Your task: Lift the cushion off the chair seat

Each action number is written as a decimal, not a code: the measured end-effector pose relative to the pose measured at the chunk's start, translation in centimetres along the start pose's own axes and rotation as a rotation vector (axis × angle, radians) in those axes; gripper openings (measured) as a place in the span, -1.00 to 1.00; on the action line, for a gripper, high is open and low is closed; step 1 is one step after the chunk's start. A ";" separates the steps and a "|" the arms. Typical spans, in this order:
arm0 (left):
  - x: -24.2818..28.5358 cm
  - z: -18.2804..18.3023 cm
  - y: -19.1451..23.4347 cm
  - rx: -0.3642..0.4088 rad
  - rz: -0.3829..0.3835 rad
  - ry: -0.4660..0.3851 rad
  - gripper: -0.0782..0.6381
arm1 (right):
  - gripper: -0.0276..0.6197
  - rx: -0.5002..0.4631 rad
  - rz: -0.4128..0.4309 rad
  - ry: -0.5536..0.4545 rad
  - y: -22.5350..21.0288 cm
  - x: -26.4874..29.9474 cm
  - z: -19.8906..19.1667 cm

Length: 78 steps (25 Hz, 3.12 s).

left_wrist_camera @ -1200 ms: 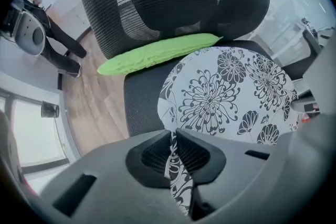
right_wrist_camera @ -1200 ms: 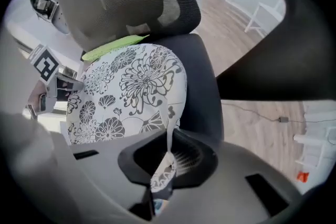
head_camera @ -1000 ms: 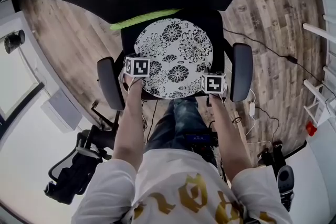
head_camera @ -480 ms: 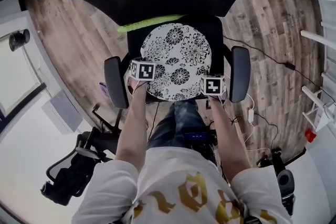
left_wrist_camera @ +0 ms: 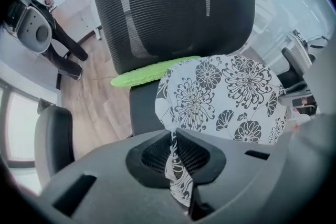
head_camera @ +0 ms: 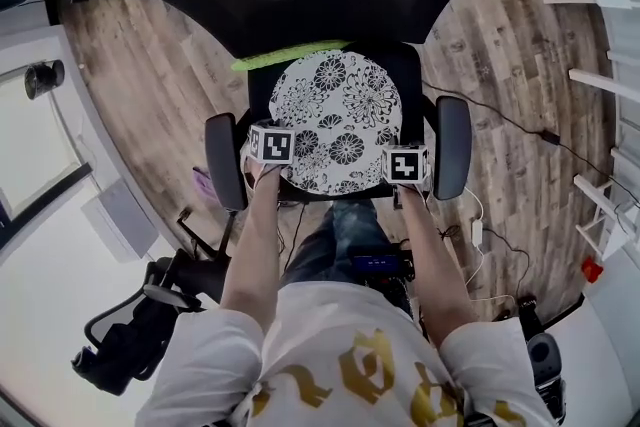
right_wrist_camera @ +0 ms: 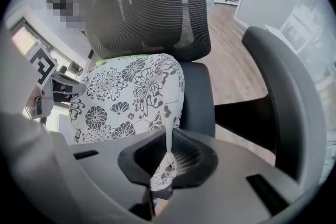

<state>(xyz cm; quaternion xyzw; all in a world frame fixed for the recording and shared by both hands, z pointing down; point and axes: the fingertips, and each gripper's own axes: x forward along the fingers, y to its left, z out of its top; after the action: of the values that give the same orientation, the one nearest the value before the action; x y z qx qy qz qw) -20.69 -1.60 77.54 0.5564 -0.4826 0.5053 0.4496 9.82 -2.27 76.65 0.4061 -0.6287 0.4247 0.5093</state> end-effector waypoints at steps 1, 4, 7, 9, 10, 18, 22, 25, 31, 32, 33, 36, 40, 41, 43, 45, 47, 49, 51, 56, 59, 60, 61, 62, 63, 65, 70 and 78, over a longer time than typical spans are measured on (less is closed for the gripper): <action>-0.1 0.1 0.0 0.001 0.001 -0.004 -0.70 | -0.84 -0.003 -0.001 -0.006 -0.1 0.0 0.2; -0.7 0.4 0.2 0.005 0.005 -0.015 -0.70 | -0.84 -0.017 0.006 -0.027 -0.2 -0.2 1.0; -1.4 0.4 0.0 0.022 -0.002 -0.024 -0.70 | -0.84 -0.014 0.007 -0.037 -0.2 -0.6 1.2; -1.9 0.4 0.0 0.030 -0.006 -0.028 -0.70 | -0.84 -0.016 0.007 -0.044 -0.2 -0.8 1.1; -2.1 0.3 0.0 0.030 -0.008 -0.030 -0.70 | -0.84 -0.018 0.011 -0.049 -0.2 -0.9 1.1; -4.7 0.8 0.1 0.000 -0.029 -0.081 -0.70 | -0.84 0.013 0.024 -0.092 -0.1 -2.4 1.2; -5.4 0.2 0.7 -0.005 -0.036 -0.094 -0.70 | -0.84 0.001 0.022 -0.110 -0.2 -3.4 1.5; -6.3 0.0 1.0 -0.008 -0.038 -0.108 -0.70 | -0.84 -0.005 0.020 -0.122 -0.4 -4.3 1.7; -8.6 -0.4 1.0 -0.065 -0.045 -0.140 -0.70 | -0.84 0.001 0.020 -0.151 -0.2 -6.2 1.7; -9.0 -0.5 1.0 -0.073 -0.048 -0.145 -0.70 | -0.84 0.004 0.020 -0.156 -0.1 -6.6 1.7; -9.4 -0.6 1.0 -0.078 -0.049 -0.150 -0.70 | -0.84 0.007 0.021 -0.163 0.0 -6.9 1.7; -10.8 -0.5 1.2 -0.084 -0.056 -0.176 -0.70 | -0.84 0.003 0.024 -0.209 0.7 -8.3 2.2; -12.3 0.0 1.5 -0.076 -0.074 -0.205 -0.70 | -0.84 -0.017 0.021 -0.230 0.9 -9.7 2.7; -12.7 0.1 1.6 -0.072 -0.075 -0.211 -0.70 | -0.84 -0.014 0.025 -0.232 0.8 -10.0 2.8; -13.5 0.2 1.8 -0.069 -0.077 -0.224 -0.70 | -0.84 -0.002 0.036 -0.244 0.7 -10.7 2.8; -14.2 0.3 1.9 -0.074 -0.080 -0.239 -0.70 | -0.84 0.008 0.047 -0.262 0.6 -11.5 2.9; -15.0 0.3 1.9 -0.079 -0.082 -0.254 -0.70 | -0.84 0.005 0.051 -0.277 0.6 -12.3 3.0; -16.0 0.3 1.9 -0.074 -0.082 -0.273 -0.70 | -0.84 -0.004 0.047 -0.285 0.6 -13.1 3.0; -16.9 0.3 1.8 -0.065 -0.083 -0.293 -0.70 | -0.84 -0.016 0.043 -0.294 0.8 -13.8 3.1; -19.1 -0.2 1.7 -0.068 -0.097 -0.336 -0.70 | -0.84 -0.026 0.028 -0.327 1.4 -16.3 3.3; -20.8 0.0 1.8 -0.066 -0.103 -0.377 -0.70 | -0.84 -0.016 0.033 -0.361 1.7 -17.8 3.4; -21.4 0.0 1.8 -0.064 -0.103 -0.389 -0.70 | -0.84 -0.010 0.032 -0.372 1.7 -18.4 3.3; -21.9 0.0 1.8 -0.061 -0.102 -0.401 -0.70 | -0.84 -0.005 0.031 -0.383 1.8 -19.0 3.3; -22.5 0.1 1.8 -0.059 -0.102 -0.413 -0.70 | -0.84 -0.001 0.030 -0.395 1.8 -19.5 3.1; -23.0 0.2 1.7 -0.058 -0.102 -0.426 -0.70 | -0.84 0.002 0.031 -0.407 1.8 -20.0 3.1; -24.1 0.3 1.5 -0.052 -0.102 -0.452 -0.70 | -0.84 0.008 0.035 -0.429 1.7 -20.9 2.8; -25.8 0.0 0.5 -0.030 -0.099 -0.482 -0.70 | -0.84 0.011 0.043 -0.467 1.3 -22.4 1.7; -26.8 -0.5 -0.2 -0.014 -0.108 -0.502 -0.70 | -0.84 0.011 0.035 -0.484 1.2 -23.5 0.9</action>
<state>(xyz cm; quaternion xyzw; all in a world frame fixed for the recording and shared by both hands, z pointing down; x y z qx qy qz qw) -21.14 1.14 50.90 0.6864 -0.5522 0.3232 0.3457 12.04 -0.90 53.23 0.4878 -0.7370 0.3273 0.3343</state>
